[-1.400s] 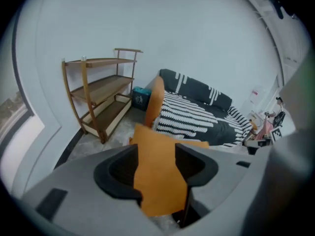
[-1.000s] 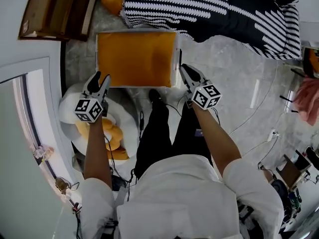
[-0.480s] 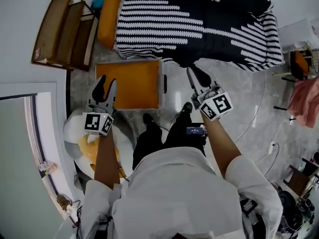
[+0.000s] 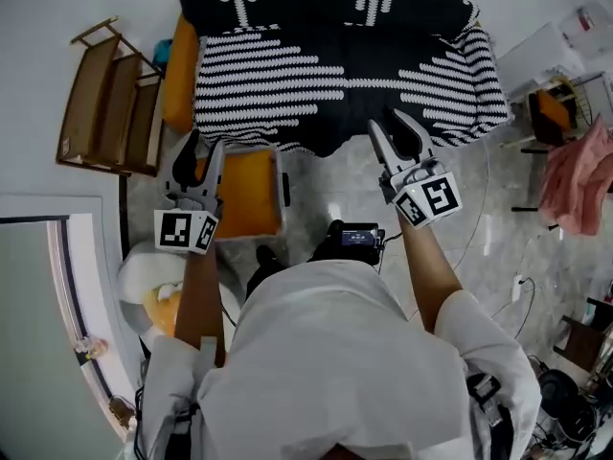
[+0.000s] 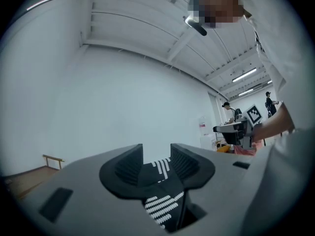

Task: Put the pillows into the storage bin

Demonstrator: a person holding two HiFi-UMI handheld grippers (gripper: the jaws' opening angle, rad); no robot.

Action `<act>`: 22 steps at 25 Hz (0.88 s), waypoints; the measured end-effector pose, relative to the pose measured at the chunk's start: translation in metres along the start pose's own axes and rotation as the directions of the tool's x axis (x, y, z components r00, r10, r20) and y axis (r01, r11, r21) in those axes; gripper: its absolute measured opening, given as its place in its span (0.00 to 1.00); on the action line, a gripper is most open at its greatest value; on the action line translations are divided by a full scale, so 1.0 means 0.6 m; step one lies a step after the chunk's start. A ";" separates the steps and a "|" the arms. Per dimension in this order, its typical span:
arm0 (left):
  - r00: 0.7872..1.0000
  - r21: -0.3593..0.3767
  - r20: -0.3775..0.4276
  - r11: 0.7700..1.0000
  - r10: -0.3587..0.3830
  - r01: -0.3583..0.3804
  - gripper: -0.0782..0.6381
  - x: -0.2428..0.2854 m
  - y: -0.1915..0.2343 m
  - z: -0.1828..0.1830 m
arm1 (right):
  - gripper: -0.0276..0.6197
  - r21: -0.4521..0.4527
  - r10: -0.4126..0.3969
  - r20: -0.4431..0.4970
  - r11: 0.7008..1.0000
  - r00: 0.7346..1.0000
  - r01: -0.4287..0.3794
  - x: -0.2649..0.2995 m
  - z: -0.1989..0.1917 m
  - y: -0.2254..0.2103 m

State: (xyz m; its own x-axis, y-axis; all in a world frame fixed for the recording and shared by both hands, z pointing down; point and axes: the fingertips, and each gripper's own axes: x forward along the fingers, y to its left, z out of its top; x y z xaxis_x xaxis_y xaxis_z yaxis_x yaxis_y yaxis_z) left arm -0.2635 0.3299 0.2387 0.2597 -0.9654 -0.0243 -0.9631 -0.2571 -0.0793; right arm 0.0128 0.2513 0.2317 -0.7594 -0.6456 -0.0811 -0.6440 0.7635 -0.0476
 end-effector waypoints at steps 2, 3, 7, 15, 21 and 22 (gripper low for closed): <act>1.000 0.004 0.013 1.000 0.001 -0.001 0.36 0.024 -0.026 0.020 | 0.26 -0.013 -0.019 0.012 1.000 1.000 0.019 -0.023 0.020 -0.035; 1.000 0.000 0.018 1.000 0.001 -0.001 0.36 0.035 -0.039 0.026 | 0.26 -0.021 -0.025 0.017 0.999 1.000 0.025 -0.034 0.028 -0.051; 1.000 -0.012 0.016 1.000 -0.012 0.012 0.36 0.075 -0.100 0.031 | 0.26 -0.033 -0.053 0.029 0.998 0.998 0.054 -0.081 0.038 -0.109; 1.000 -0.084 -0.029 0.996 -0.005 0.003 0.35 0.122 -0.160 -0.021 | 0.25 0.022 -0.066 0.018 0.998 0.998 0.066 -0.109 0.004 -0.166; 0.999 -0.064 -0.044 0.998 -0.022 0.019 0.35 0.140 -0.167 -0.028 | 0.24 0.047 -0.089 0.004 0.995 0.996 0.089 -0.081 -0.024 -0.179; 0.999 -0.073 -0.050 0.997 -0.017 0.013 0.35 0.141 -0.162 -0.035 | 0.24 0.049 -0.089 -0.002 0.995 0.996 0.089 -0.078 -0.029 -0.176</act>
State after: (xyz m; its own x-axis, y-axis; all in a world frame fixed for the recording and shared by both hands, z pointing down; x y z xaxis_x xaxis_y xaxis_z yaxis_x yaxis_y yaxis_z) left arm -0.1495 0.2724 0.2654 0.2721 -0.9619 0.0272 -0.9622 -0.2723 -0.0067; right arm 0.1147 0.2003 0.2578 -0.6990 -0.7113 -0.0742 -0.7040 0.7026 -0.1033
